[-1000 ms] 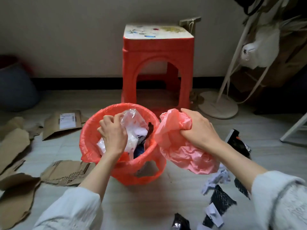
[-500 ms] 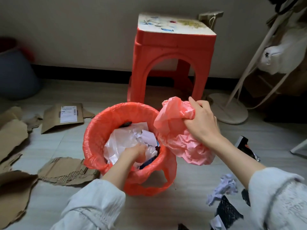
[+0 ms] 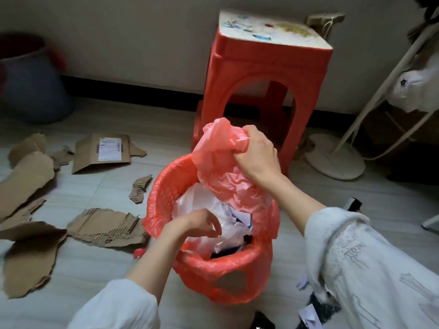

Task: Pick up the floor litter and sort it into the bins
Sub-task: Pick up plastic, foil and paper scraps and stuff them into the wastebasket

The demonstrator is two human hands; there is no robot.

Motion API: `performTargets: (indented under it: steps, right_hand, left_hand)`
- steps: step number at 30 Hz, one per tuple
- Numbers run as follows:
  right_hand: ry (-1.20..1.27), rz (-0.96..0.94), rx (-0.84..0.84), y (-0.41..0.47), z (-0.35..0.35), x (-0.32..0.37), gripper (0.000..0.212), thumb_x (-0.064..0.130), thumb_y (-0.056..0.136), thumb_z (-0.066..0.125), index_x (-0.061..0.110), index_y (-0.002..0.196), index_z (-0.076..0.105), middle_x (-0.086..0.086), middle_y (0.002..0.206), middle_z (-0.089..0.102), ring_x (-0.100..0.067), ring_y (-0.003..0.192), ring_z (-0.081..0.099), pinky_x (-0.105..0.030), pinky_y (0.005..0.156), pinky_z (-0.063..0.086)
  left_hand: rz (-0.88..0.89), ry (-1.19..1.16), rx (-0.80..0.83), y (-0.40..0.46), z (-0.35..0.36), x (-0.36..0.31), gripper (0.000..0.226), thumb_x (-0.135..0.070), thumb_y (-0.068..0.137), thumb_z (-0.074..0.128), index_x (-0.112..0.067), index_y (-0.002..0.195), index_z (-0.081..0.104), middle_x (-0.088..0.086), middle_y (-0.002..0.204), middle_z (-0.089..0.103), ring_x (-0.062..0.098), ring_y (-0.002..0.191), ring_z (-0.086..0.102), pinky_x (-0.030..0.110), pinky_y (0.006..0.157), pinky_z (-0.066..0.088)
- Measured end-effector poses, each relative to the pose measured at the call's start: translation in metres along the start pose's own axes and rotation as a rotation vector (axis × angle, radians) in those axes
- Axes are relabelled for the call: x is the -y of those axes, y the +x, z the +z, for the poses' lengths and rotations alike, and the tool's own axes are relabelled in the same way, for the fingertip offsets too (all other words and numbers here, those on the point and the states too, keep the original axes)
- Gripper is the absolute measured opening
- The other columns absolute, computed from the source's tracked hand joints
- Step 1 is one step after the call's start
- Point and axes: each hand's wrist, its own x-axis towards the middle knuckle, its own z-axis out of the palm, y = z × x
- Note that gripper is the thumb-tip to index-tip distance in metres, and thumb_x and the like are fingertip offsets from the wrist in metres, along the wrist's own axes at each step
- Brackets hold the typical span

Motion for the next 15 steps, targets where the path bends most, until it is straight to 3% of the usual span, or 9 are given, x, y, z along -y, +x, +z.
performTargets:
  steps: [3, 5, 7, 9, 11, 12, 13, 15]
  right_hand:
    - [-0.051, 0.071, 0.080, -0.006, 0.026, -0.006, 0.042, 0.026, 0.083, 0.056, 0.016, 0.122, 0.043, -0.007, 0.132, 0.046, -0.037, 0.112, 0.053, -0.037, 0.084, 0.040]
    - [-0.107, 0.116, 0.149, -0.016, 0.046, -0.015, 0.047, 0.028, 0.084, 0.057, 0.016, 0.127, 0.040, -0.006, 0.136, 0.040, -0.036, 0.115, 0.050, -0.039, 0.089, 0.040]
    - [-0.174, 0.156, 0.241, -0.028, 0.062, -0.025, 0.053, 0.029, 0.086, 0.056, 0.017, 0.133, 0.035, -0.006, 0.141, 0.034, -0.036, 0.121, 0.047, -0.042, 0.095, 0.039]
    - [-0.244, 0.152, 0.315, -0.043, 0.075, -0.031, 0.061, 0.030, 0.087, 0.054, 0.018, 0.140, 0.028, -0.007, 0.147, 0.027, -0.035, 0.126, 0.041, -0.045, 0.102, 0.034]
    - [-0.311, 0.101, 0.376, -0.061, 0.088, -0.033, 0.074, 0.038, 0.089, 0.052, 0.020, 0.148, 0.011, -0.009, 0.156, 0.009, -0.034, 0.135, 0.028, -0.049, 0.108, 0.025]
    - [-0.335, 0.065, 0.405, -0.070, 0.094, -0.034, 0.080, 0.045, 0.089, 0.050, 0.023, 0.150, 0.003, -0.009, 0.158, -0.003, -0.033, 0.141, 0.018, -0.052, 0.110, 0.021]
    - [-0.351, 0.024, 0.431, -0.078, 0.099, -0.034, 0.084, 0.053, 0.089, 0.047, 0.025, 0.150, -0.004, -0.009, 0.157, -0.014, -0.032, 0.144, 0.007, -0.054, 0.112, 0.017]
    - [-0.383, -0.055, 0.479, -0.090, 0.109, -0.038, 0.087, 0.062, 0.088, 0.040, 0.028, 0.148, -0.013, -0.009, 0.154, -0.028, -0.030, 0.145, -0.013, -0.059, 0.114, 0.009]
  left_hand:
    - [0.011, 0.037, 0.111, -0.017, -0.010, -0.002, 0.042, 0.000, 0.088, 0.041, -0.019, 0.117, 0.065, -0.003, 0.124, 0.062, 0.012, 0.112, 0.056, 0.018, 0.093, 0.041]
    - [-0.012, 0.045, 0.078, -0.032, -0.019, 0.001, 0.054, 0.007, 0.082, 0.034, -0.022, 0.111, 0.068, -0.005, 0.125, 0.060, 0.011, 0.115, 0.055, 0.020, 0.097, 0.041]
    - [-0.046, 0.132, -0.083, -0.047, -0.031, 0.003, 0.048, 0.006, 0.077, 0.038, -0.023, 0.093, 0.073, 0.000, 0.113, 0.066, 0.016, 0.105, 0.059, 0.025, 0.089, 0.046]
    - [-0.073, 0.255, -0.424, -0.058, -0.044, 0.004, 0.030, -0.003, 0.077, 0.046, -0.017, 0.080, 0.072, 0.008, 0.095, 0.070, 0.026, 0.093, 0.062, 0.031, 0.077, 0.050]
    - [-0.036, 0.254, -0.831, -0.056, -0.050, 0.015, 0.022, -0.012, 0.081, 0.045, -0.012, 0.081, 0.067, 0.012, 0.091, 0.066, 0.032, 0.092, 0.059, 0.039, 0.074, 0.050]
    - [-0.002, 0.235, -0.959, -0.052, -0.048, 0.021, 0.026, -0.018, 0.082, 0.041, -0.011, 0.088, 0.065, 0.013, 0.097, 0.063, 0.032, 0.097, 0.056, 0.041, 0.077, 0.049]
    - [0.012, 0.238, -0.985, -0.047, -0.045, 0.028, 0.036, -0.025, 0.083, 0.035, -0.010, 0.100, 0.063, 0.014, 0.105, 0.060, 0.032, 0.105, 0.053, 0.043, 0.084, 0.048]
    - [0.032, 0.279, -0.878, -0.039, -0.035, 0.035, 0.056, -0.035, 0.084, 0.027, -0.007, 0.125, 0.052, 0.019, 0.128, 0.052, 0.037, 0.122, 0.045, 0.049, 0.100, 0.040]
